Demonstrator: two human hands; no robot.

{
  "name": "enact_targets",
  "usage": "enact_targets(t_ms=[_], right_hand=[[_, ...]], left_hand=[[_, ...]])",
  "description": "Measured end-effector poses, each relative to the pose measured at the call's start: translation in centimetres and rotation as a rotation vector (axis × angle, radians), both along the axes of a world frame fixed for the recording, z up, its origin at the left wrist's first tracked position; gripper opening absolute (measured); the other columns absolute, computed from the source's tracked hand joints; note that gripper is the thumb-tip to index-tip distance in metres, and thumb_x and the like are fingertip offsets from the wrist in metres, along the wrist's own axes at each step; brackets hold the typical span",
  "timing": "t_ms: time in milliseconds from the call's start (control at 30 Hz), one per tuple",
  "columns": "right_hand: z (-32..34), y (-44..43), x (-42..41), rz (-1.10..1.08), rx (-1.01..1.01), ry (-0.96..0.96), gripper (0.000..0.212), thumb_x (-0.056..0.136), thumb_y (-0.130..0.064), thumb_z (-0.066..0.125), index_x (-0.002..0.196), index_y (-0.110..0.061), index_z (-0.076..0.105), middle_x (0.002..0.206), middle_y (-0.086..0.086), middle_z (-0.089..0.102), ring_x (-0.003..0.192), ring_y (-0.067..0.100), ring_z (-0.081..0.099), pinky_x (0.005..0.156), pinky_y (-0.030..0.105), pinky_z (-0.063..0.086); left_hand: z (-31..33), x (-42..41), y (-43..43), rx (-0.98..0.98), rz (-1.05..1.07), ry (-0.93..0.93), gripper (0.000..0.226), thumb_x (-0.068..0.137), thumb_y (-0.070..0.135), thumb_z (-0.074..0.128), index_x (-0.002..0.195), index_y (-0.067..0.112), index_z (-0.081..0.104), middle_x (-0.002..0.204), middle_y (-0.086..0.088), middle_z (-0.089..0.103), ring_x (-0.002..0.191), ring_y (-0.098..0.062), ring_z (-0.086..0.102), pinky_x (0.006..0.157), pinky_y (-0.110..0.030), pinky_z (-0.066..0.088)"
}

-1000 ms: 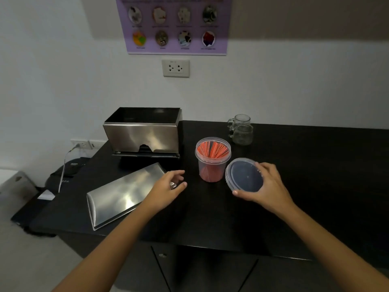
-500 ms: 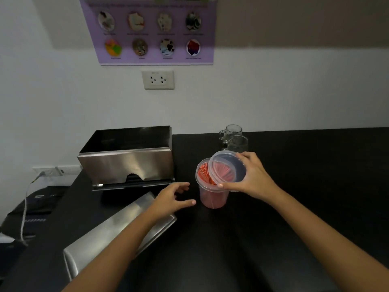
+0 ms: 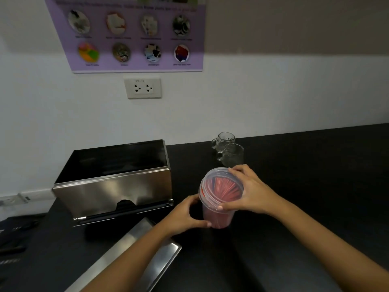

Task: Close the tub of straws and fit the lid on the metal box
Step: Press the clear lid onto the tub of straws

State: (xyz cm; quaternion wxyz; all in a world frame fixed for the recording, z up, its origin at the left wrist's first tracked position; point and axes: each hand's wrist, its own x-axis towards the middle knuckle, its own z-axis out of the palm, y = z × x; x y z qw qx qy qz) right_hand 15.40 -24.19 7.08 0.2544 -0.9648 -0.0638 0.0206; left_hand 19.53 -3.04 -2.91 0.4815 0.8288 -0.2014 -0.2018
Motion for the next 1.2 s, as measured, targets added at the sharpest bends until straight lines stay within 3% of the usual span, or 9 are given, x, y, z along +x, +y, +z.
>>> enact_targets(t_ms=[167,233,300,467,633,867,1033,1200], right_hand=[[0.0,0.6,-0.3,0.009,-0.018,0.008,0.119,0.04,-0.076,0.067,0.14,-0.027,0.024,0.13,-0.015,0.024,0.116,0.002,0.029,0.098,0.032,0.039],[0.1,0.7,-0.3,0.009,-0.027,0.008,0.12,0.042,-0.075,0.068,0.141,-0.025,0.022,0.131,-0.015,0.023,0.114,0.0,0.027,0.097,0.031,0.038],[0.1,0.7,-0.3,0.009,-0.033,0.011,0.121,0.042,-0.075,0.068,0.141,-0.024,0.021,0.132,-0.014,0.023,0.115,0.001,0.027,0.099,0.033,0.038],[0.0,0.7,-0.2,0.019,-0.043,0.019,0.12,0.043,-0.075,0.067,0.141,-0.024,0.02,0.133,-0.014,0.021,0.119,0.005,0.028,0.1,0.034,0.037],[0.0,0.8,0.0,0.028,-0.056,0.014,0.12,0.044,-0.075,0.067,0.142,-0.024,0.019,0.135,-0.014,0.02,0.121,0.005,0.026,0.099,0.033,0.037],[-0.1,1.1,0.5,0.044,-0.088,0.002,0.116,0.048,-0.07,0.07,0.141,-0.023,0.019,0.135,-0.011,0.022,0.119,0.005,0.026,0.095,0.031,0.037],[-0.7,1.0,0.8,0.028,-0.055,0.031,0.116,0.045,-0.074,0.068,0.14,-0.024,0.022,0.133,-0.012,0.023,0.119,0.006,0.028,0.095,0.032,0.037],[-1.1,0.9,0.7,0.025,-0.095,0.001,0.119,0.041,-0.081,0.061,0.14,-0.028,0.021,0.132,-0.013,0.022,0.11,0.0,0.024,0.086,0.026,0.034]], left_hand=[[-0.2,0.6,-0.7,-0.088,-0.061,0.034,0.112,0.052,0.035,0.086,0.142,0.028,0.02,0.142,0.011,0.037,0.13,-0.004,0.037,0.108,-0.025,0.031],[-0.1,0.8,-1.1,-0.129,-0.084,0.068,0.115,0.052,0.029,0.087,0.141,0.032,0.014,0.136,0.019,0.035,0.126,0.003,0.036,0.104,-0.015,0.033],[-0.1,0.9,-1.6,-0.134,-0.099,0.08,0.108,0.051,0.03,0.087,0.135,0.038,0.019,0.127,0.026,0.038,0.119,0.01,0.037,0.091,-0.002,0.036],[-0.4,1.2,-2.2,-0.175,-0.05,0.051,0.084,0.055,0.024,0.086,0.116,0.05,0.035,0.125,0.017,0.05,0.121,-0.001,0.045,0.09,-0.011,0.04],[-0.6,1.2,-1.9,-0.183,-0.047,0.049,0.083,0.054,0.027,0.086,0.117,0.052,0.037,0.124,0.018,0.052,0.12,0.001,0.046,0.085,-0.007,0.043],[-0.9,1.2,-1.8,-0.143,-0.003,0.089,0.079,0.051,0.033,0.087,0.109,0.059,0.039,0.12,0.017,0.054,0.12,-0.008,0.048,0.095,-0.021,0.04],[-0.9,1.0,-1.7,-0.12,-0.015,0.115,0.08,0.045,0.045,0.084,0.106,0.065,0.036,0.119,0.022,0.051,0.117,-0.006,0.045,0.087,-0.015,0.038],[-0.8,1.0,-1.7,-0.139,-0.005,0.117,0.079,0.048,0.039,0.086,0.108,0.06,0.039,0.125,0.014,0.053,0.12,-0.009,0.047,0.094,-0.021,0.039]])
